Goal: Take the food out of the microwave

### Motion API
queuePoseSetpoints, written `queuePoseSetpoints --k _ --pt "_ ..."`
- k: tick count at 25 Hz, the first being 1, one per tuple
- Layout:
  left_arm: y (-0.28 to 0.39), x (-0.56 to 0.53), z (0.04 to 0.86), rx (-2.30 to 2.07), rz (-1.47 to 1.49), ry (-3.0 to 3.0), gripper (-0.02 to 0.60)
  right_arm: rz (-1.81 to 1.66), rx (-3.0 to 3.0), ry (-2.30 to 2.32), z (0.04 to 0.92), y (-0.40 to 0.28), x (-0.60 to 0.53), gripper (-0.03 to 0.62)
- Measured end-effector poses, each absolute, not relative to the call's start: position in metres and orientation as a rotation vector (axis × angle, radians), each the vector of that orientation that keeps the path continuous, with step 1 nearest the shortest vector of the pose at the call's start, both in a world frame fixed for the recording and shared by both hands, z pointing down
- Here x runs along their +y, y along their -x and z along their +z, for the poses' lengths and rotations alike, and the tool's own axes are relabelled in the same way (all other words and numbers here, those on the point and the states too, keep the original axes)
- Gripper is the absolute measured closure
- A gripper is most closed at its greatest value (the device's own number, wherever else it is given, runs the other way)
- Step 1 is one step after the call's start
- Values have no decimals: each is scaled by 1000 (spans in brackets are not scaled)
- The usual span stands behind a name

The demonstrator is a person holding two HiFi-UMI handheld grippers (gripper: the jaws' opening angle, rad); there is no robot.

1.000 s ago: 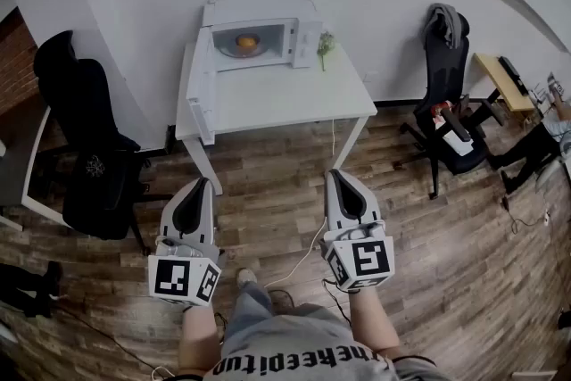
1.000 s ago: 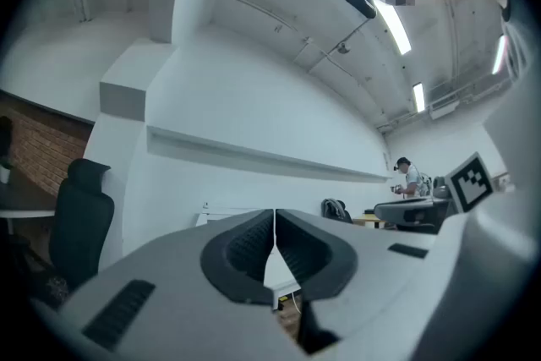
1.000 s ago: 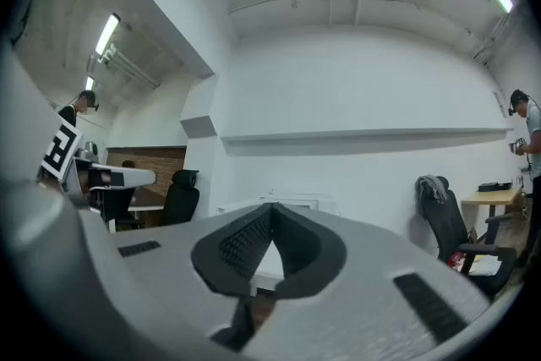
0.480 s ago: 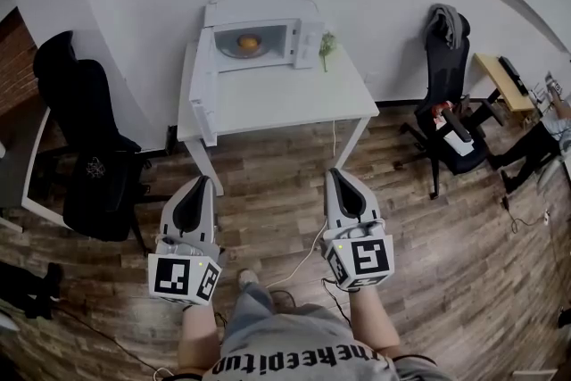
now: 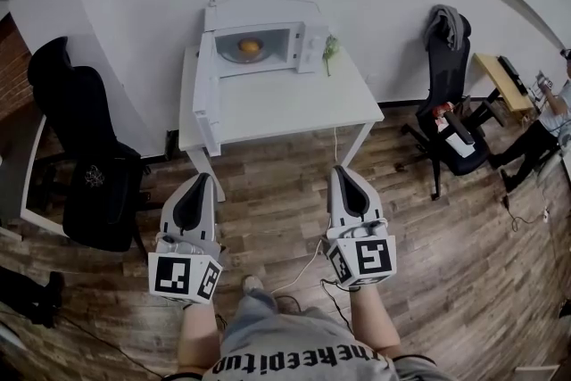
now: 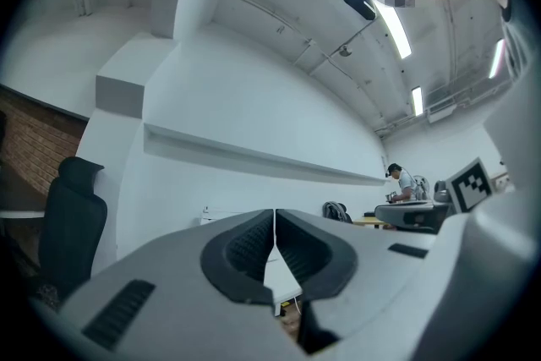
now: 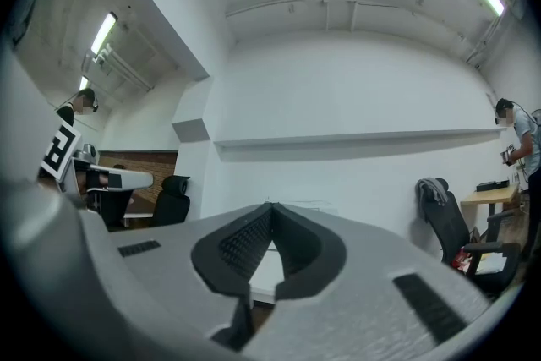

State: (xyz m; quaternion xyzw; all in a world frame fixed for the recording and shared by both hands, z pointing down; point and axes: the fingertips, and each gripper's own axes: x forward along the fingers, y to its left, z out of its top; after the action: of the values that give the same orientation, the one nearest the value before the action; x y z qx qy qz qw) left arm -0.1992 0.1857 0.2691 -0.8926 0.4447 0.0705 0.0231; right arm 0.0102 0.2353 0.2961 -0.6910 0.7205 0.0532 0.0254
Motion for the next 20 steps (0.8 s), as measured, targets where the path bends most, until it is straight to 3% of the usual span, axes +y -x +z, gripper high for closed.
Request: queuePoseSetpoints --k 20 --pt "227 86 269 1239 260 2845 572 138 2134 2246 301 25 153 588"
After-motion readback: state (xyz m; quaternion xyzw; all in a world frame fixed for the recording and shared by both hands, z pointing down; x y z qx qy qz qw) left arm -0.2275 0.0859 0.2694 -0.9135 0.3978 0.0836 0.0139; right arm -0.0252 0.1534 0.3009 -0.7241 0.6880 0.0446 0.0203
